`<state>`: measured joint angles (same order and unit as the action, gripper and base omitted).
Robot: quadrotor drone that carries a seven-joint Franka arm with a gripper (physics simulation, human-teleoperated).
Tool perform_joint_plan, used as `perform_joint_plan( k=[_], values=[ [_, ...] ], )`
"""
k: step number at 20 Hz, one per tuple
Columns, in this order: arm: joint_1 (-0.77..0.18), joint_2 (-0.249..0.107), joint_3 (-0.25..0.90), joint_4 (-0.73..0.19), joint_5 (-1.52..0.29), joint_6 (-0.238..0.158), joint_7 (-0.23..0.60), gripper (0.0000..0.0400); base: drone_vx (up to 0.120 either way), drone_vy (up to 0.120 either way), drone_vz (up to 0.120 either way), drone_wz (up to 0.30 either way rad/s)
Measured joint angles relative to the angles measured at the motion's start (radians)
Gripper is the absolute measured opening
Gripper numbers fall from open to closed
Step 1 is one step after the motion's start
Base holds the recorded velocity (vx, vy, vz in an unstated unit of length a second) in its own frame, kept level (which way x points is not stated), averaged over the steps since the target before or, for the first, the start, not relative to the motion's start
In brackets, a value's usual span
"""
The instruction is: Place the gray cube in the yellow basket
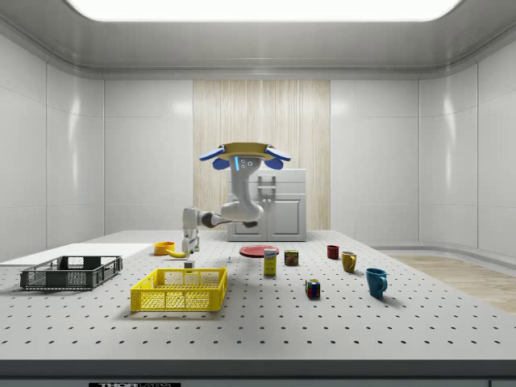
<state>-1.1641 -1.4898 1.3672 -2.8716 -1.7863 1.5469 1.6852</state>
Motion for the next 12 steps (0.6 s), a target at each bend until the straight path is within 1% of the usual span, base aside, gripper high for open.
perform_joint_plan(
  k=[3,12],
  values=[
    [-0.002,-0.006,-0.017,0.003,-0.015,0.011,0.000,0.0400,0.000,0.000,0.000,0.000],
    [-0.015,-0.020,-0.123,0.027,-0.113,0.060,-0.001,0.0400,0.000,0.000,0.000,0.000]
  ],
)
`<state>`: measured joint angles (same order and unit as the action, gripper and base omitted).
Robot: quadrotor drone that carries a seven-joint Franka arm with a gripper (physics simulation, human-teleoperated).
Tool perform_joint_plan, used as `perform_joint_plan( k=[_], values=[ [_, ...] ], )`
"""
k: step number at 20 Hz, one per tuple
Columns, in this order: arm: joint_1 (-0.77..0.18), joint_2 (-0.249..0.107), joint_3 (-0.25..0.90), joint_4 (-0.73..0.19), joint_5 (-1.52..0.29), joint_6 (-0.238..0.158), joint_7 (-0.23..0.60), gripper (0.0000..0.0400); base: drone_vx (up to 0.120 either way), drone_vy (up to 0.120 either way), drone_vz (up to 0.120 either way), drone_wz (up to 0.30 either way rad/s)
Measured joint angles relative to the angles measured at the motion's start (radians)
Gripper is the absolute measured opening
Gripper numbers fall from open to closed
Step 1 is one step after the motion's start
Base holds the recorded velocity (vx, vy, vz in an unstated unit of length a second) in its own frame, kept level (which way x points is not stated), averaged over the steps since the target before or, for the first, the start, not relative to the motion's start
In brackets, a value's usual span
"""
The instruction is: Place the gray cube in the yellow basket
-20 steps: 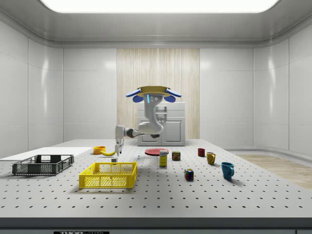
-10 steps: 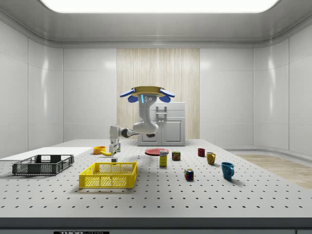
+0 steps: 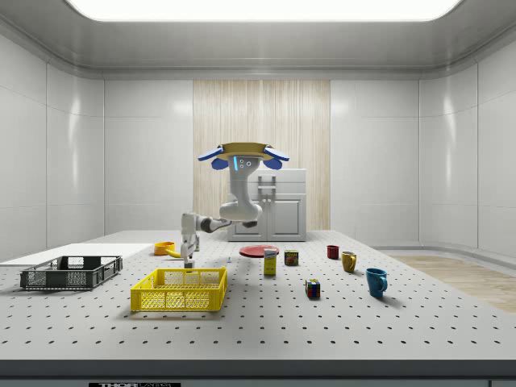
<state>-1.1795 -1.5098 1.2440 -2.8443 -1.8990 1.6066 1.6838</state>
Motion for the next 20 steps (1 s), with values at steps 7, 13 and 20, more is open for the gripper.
perform_joint_plan(
  k=[7,13,20],
  values=[
    [-0.010,-0.001,-0.056,0.018,-0.053,0.023,-0.001,0.0400,0.000,0.000,0.000,0.000],
    [-0.014,0.002,-0.083,0.027,-0.079,0.032,-0.002,0.0400,0.000,0.000,0.000,0.000],
    [-0.014,0.006,-0.093,0.030,-0.089,0.032,-0.003,0.0278,0.000,0.000,0.000,0.000]
  ],
)
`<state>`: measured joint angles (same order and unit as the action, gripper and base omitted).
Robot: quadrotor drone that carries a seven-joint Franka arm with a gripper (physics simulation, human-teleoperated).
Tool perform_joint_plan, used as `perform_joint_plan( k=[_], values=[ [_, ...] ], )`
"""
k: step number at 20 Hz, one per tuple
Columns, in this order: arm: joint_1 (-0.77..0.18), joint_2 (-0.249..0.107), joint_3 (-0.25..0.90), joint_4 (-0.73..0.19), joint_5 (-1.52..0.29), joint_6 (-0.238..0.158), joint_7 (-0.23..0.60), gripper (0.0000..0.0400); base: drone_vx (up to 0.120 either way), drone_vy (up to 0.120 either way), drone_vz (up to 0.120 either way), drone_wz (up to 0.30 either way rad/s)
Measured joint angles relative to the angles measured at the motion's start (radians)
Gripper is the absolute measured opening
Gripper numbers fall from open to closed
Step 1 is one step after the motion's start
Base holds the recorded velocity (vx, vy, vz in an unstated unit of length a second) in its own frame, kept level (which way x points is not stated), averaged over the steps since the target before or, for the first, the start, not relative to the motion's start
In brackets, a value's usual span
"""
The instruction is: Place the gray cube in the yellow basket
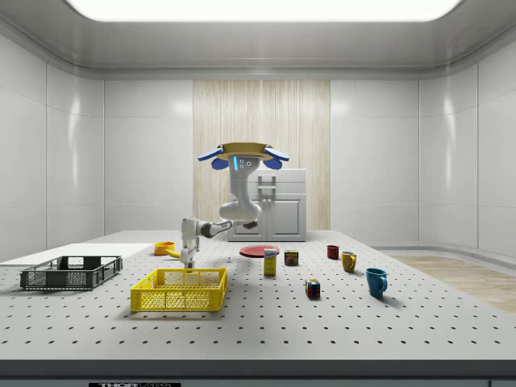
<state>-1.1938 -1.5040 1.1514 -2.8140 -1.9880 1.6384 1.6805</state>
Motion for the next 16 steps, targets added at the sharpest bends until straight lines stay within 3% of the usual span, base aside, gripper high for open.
perform_joint_plan(
  k=[12,16],
  values=[
    [0.012,0.006,0.045,-0.017,0.041,-0.026,-0.001,0.0251,0.000,0.000,0.000,0.000],
    [0.020,0.007,0.097,-0.033,0.089,-0.046,0.000,0.0251,0.000,0.000,0.100,0.000]
  ],
)
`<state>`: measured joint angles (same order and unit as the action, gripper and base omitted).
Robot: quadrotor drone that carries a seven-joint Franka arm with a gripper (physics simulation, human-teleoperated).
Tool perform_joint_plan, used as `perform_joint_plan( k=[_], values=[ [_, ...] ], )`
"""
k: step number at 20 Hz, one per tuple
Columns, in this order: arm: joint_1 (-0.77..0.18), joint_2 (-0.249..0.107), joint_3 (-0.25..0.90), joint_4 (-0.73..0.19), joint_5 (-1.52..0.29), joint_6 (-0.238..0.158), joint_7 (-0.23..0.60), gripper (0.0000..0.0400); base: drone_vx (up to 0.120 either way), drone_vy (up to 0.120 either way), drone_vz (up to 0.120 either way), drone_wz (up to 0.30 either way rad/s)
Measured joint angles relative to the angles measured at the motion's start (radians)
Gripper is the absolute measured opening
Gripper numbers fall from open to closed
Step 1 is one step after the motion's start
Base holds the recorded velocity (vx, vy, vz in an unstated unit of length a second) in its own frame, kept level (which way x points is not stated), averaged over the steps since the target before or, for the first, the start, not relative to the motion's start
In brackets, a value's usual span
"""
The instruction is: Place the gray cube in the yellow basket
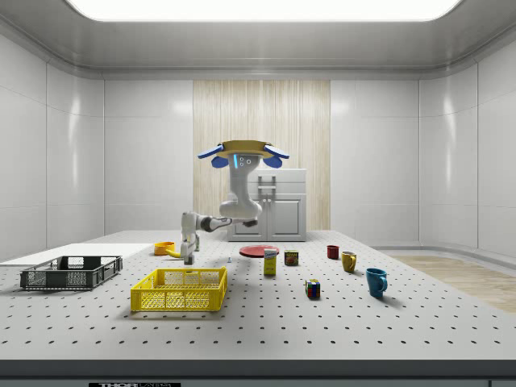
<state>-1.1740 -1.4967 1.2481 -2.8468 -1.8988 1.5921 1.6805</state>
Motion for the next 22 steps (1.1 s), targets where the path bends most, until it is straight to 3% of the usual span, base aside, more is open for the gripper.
perform_joint_plan(
  k=[9,17,22],
  values=[
    [0.003,-0.003,0.047,-0.011,0.046,-0.013,0.003,0.0250,-0.102,0.084,0.120,0.000],
    [0.002,-0.009,0.055,-0.012,0.055,-0.010,0.005,0.0250,0.000,0.120,0.115,0.000],
    [0.001,-0.012,0.056,-0.012,0.057,-0.007,0.005,0.0250,0.000,0.120,0.000,0.000]
  ],
)
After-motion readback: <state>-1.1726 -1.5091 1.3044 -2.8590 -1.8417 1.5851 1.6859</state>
